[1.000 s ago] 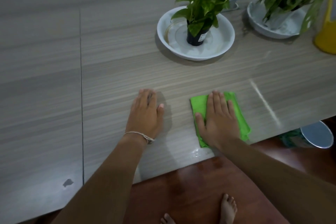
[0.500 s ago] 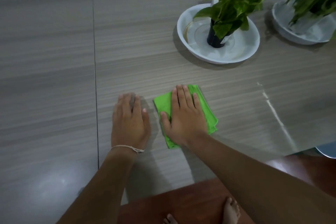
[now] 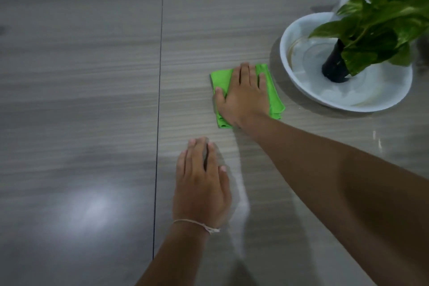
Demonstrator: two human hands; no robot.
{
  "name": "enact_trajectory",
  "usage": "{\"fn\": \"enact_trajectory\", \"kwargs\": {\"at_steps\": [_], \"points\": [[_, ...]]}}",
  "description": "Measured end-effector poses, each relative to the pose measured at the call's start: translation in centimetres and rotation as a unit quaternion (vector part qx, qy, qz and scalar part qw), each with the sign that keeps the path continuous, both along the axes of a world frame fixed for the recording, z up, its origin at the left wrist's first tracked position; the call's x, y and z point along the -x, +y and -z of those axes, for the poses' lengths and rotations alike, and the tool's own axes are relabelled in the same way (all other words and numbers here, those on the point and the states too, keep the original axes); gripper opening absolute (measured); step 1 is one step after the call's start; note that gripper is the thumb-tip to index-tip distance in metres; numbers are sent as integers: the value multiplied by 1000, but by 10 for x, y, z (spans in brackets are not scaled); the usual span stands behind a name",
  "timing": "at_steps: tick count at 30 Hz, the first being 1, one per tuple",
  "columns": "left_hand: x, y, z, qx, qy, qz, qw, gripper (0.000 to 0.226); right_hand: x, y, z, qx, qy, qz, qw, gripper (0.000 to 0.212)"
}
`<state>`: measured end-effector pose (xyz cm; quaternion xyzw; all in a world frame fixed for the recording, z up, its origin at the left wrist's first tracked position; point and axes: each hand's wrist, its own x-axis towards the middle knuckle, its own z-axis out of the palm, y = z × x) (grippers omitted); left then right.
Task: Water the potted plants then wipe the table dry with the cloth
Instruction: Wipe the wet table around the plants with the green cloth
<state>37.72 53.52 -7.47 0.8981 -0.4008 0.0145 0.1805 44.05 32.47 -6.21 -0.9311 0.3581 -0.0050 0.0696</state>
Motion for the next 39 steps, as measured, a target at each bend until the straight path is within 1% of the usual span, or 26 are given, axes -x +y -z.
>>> {"fn": "enact_trajectory", "kwargs": {"at_steps": [4,8,13,16,20,23,27,32,36,39], "points": [[0,0,-2,-15,7,0,1000,55,-42,-22,-1,-2,4,2,1000,88],[0,0,-4,-21,19,-5,1000,56,-66,-30,-1,-8,17,2,1000,88],[-2,-1,-4,-10,19,-12,1000,56,-71,-33,0,-6,22,-5,1000,86],[-2,-1,-5,-6,21,-14,1000,56,-60,-24,2,-7,21,-16,1000,86],[-3,-2,-4,25,11,-10,1000,55,-21,0,6,-6,2,-48,999,87],[-3,-1,-5,23,16,-21,999,56,22,22,6,-15,-9,-73,997,88],[1,1,-14,14,23,-28,999,55,97,58,6,-2,-48,-100,994,86],[6,6,-13,13,22,-46,999,55,196,116,3,4,-43,-122,992,81],[10,8,-16,31,50,-55,997,54,227,148,5,4,-48,-96,994,82],[8,8,-14,28,46,-43,998,53,236,158,6,-6,-52,-91,994,84]]}}
